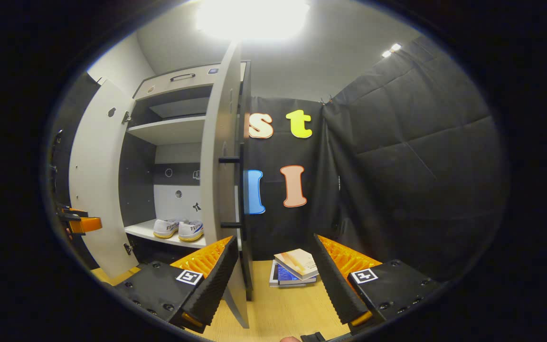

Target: Grab one shoe with the right hand and put it into the shoe cabinet, grab the other shoe with the left hand and put it into the shoe cabinet; then close the right door with the right hand and the left door with the left hand.

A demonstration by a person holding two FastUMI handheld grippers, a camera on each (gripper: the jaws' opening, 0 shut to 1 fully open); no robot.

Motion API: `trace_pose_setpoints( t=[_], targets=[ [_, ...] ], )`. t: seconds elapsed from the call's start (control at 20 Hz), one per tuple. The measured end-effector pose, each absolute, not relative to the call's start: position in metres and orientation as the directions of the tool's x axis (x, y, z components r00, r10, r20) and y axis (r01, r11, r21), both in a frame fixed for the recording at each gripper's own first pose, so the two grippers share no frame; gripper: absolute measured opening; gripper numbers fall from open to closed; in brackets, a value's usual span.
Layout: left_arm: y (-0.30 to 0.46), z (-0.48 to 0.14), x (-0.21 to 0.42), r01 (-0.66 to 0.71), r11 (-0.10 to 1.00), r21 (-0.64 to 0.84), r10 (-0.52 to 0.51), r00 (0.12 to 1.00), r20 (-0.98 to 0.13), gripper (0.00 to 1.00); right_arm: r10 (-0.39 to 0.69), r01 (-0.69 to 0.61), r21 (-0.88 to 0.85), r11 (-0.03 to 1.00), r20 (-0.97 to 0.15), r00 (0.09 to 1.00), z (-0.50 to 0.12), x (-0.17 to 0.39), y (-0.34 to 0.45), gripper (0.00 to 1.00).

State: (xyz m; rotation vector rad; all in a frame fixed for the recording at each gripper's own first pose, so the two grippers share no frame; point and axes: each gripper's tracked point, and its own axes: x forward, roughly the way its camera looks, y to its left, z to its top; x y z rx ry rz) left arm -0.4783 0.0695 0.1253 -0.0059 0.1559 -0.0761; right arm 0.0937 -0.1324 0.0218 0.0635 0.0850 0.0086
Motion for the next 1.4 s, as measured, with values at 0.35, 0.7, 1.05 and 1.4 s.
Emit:
trace_pose_setpoints(
  t=[0.35, 0.7, 1.05, 1.4],
  targets=[
    [0.129, 0.13, -0.525, -0.037, 0.999, -0.017, 0.034, 0.986, -0.163, 0.96, -0.095, 0.103, 0.098, 0.99, -0.087, 0.992, 0.034, 0.132, -0.141, 0.97],
    [0.222, 0.125, -0.549, -0.15, 0.988, -0.03, 0.143, 0.977, -0.159, 1.0, -0.193, 0.197, 0.055, 0.979, -0.064, 0.979, 0.046, 0.132, -0.132, 0.92],
    [0.293, 0.117, -0.548, -0.184, 0.981, -0.053, 0.175, 0.973, -0.147, 0.96, -0.242, 0.244, 0.014, 0.97, -0.072, 0.968, 0.054, 0.123, -0.105, 0.96],
    [0.33, 0.097, -0.531, -0.169, 0.983, -0.067, 0.157, 0.976, -0.153, 0.96, -0.253, 0.254, 0.015, 0.967, -0.063, 0.965, 0.055, 0.115, -0.071, 0.97]
  ],
)
